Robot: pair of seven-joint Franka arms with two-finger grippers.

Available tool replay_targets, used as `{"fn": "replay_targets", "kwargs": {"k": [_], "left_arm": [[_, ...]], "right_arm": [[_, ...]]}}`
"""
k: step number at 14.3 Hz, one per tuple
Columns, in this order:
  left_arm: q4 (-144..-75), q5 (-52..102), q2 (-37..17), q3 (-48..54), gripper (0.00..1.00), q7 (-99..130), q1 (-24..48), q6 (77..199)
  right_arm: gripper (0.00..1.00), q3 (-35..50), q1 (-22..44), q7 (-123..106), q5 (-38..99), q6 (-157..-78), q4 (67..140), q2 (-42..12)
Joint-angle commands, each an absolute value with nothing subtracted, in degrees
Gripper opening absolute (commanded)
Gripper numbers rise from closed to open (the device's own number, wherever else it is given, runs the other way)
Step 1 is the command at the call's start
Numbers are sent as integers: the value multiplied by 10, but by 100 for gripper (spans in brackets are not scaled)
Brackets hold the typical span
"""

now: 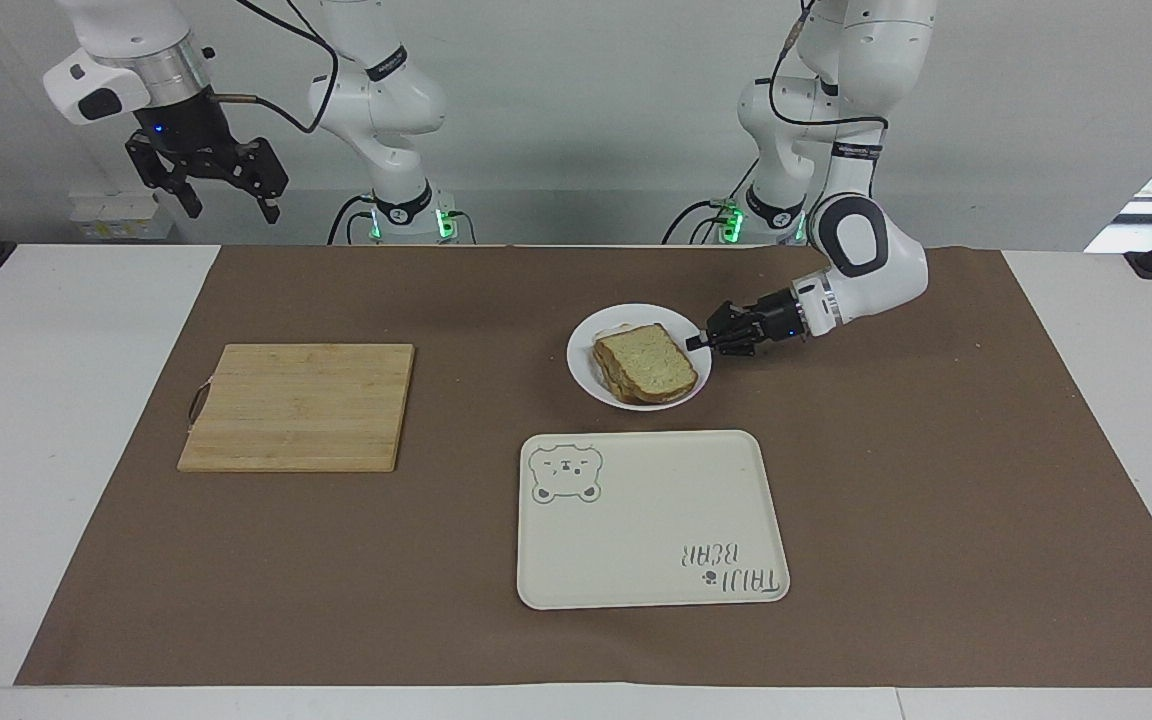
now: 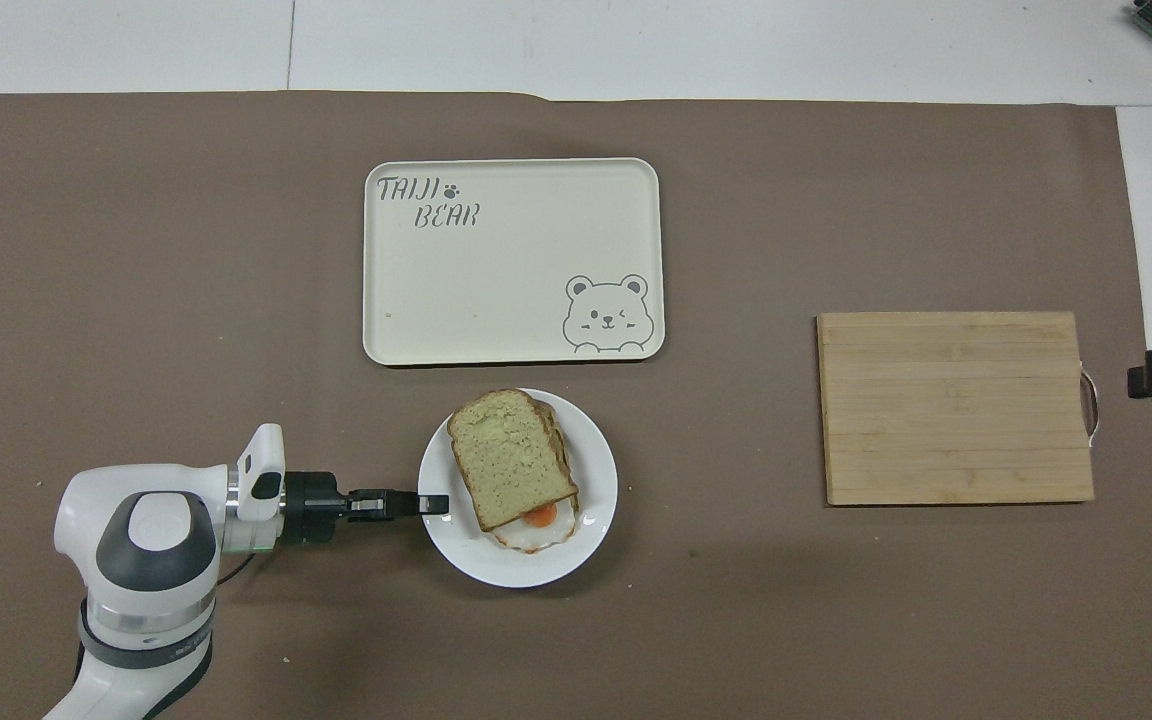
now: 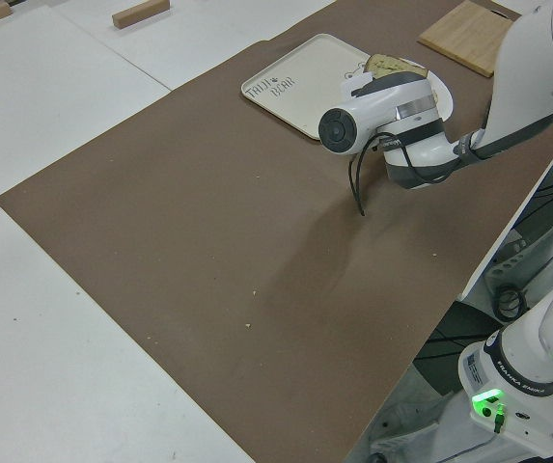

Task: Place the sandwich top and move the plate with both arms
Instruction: 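Slide the plate with the left gripper onto the cream tray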

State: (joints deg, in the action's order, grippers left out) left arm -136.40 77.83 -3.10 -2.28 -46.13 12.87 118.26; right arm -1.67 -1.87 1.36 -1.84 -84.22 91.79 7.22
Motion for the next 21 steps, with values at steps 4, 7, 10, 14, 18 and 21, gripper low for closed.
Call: {"fn": "replay_targets", "kwargs": {"k": [4, 7, 10, 14, 18, 21], "left_arm": [[-1209, 715, -126, -20, 0, -372, 109, 1188], [-1107, 659, -190, -19, 0, -296, 109, 1190], [-1061, 645, -232, -17, 0, -272, 109, 1198], [-1048, 645, -252, -11, 0, -262, 118, 1252], [-1051, 646, -253, -11, 0, -252, 148, 1296], [-1050, 642, -251, -12, 16, -235, 147, 1293]], "right_arm": [[100, -13, -24, 4, -29, -843, 933, 83], [100, -13, -22, 3, -24, -843, 930, 82], [100, -13, -22, 3, -23, -843, 930, 81], [100, -13, -24, -3, -32, -843, 925, 78], [100, -12, -21, 7, -26, -820, 896, 58], [100, -12, -23, 19, -22, -830, 896, 56]]}}
